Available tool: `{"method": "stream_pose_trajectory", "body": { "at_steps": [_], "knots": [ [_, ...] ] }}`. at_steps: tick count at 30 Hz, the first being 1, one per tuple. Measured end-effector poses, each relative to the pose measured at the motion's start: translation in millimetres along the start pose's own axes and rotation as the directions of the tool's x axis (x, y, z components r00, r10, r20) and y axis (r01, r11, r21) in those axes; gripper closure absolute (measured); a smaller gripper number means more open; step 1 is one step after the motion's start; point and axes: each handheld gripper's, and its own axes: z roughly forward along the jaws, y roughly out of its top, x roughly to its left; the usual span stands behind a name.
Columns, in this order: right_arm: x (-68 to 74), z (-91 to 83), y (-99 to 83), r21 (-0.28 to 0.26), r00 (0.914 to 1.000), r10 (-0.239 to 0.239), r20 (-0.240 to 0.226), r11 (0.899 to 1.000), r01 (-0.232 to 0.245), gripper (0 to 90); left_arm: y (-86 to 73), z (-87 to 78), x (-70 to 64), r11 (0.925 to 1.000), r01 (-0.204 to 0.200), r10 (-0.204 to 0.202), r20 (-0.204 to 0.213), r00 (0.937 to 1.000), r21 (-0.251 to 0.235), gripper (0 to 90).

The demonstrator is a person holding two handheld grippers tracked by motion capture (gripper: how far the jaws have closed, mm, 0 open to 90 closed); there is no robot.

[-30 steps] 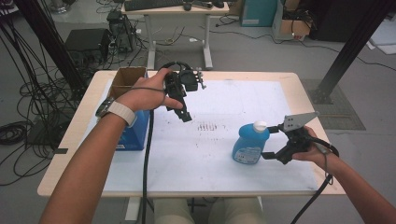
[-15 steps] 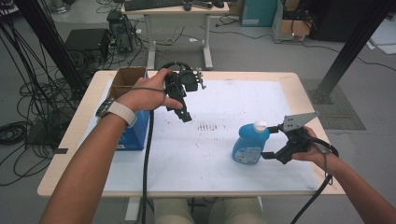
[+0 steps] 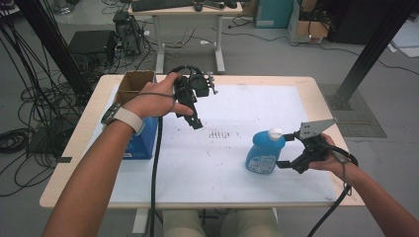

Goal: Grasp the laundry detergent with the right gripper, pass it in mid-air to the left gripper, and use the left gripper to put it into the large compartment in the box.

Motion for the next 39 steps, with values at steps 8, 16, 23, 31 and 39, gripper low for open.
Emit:
{"method": "stream_pose_trajectory", "body": {
  "at_steps": [8,16,23,31,39],
  "knots": [
    [-0.6,0.4,0.1,-0.001,1.0000,-0.002,-0.001,1.000,0.002,3.8,-0.9,0.0,-0.1,1.0000,0.006,-0.006,0.000,1.0000,-0.001,10.2],
    [-0.6,0.0,0.0,-0.003,1.0000,0.001,-0.001,1.000,-0.001,3.8,-0.7,0.2,0.1,1.0000,0.004,-0.004,-0.001,1.0000,0.003,10.2],
    [-0.6,0.1,-0.1,-0.003,1.0000,0.001,-0.002,1.000,-0.001,3.9,-1.0,0.9,0.3,1.0000,0.006,-0.006,0.003,1.0000,0.005,10.1],
    [-0.8,0.6,0.1,-0.003,1.0000,0.000,-0.001,1.000,0.000,4.0,-1.8,1.2,0.5,1.0000,0.006,-0.006,0.000,1.0000,0.003,10.2],
    [-0.7,0.4,0.2,-0.002,1.0000,-0.001,-0.001,1.000,0.001,4.1,-2.4,0.9,0.3,1.0000,0.009,-0.009,0.001,1.0000,0.000,10.2]
  ]
}}
